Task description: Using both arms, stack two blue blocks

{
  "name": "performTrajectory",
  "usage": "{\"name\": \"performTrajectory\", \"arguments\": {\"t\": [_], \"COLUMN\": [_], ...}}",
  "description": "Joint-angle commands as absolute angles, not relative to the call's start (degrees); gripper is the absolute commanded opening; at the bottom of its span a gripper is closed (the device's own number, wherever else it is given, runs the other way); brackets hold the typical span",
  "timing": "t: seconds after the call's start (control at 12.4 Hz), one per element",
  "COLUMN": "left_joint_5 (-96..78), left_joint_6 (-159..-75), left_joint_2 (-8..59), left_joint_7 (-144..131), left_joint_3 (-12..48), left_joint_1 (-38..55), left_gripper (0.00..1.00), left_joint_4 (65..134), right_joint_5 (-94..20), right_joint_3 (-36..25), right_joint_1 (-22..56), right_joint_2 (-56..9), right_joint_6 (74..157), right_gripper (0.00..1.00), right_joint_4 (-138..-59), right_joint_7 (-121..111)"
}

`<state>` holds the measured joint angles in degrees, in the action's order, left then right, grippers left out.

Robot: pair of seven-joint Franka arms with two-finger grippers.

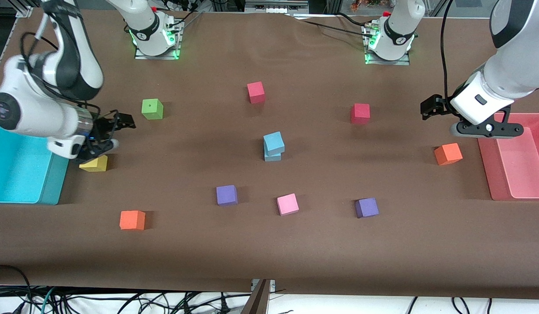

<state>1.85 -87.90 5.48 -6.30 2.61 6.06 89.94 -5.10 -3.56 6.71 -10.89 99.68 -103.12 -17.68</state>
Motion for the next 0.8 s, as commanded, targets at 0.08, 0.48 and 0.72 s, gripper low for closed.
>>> {"name": "performTrajectory", "arguments": {"t": [0.08,0.48,0.72], "left_joint_5": [3.25,3.25,3.16], "left_joint_6": [-86.75,-87.1,-87.19], "left_joint_2": [5.01,5.45,5.45], "left_joint_7": [-5.36,-5.18,-5.45], "left_joint_3": [2.64,2.72,2.99], "left_joint_1": [5.71,5.71,5.71], "left_gripper": [1.0,1.0,1.0], "left_joint_4": [88.51,87.1,87.01], "right_joint_5": [-0.79,-0.27,-0.18], "right_joint_3": [-2.9,0.77,2.02], "right_joint_1": [6.06,2.75,0.44], "right_joint_2": [-9.14,-0.18,1.93], "right_joint_6": [88.97,86.23,86.49], "right_gripper": [1.0,1.0,1.0], "right_joint_4": [-88.98,-90.17,-92.46], "right_joint_7": [-3.89,5.71,5.89]}}
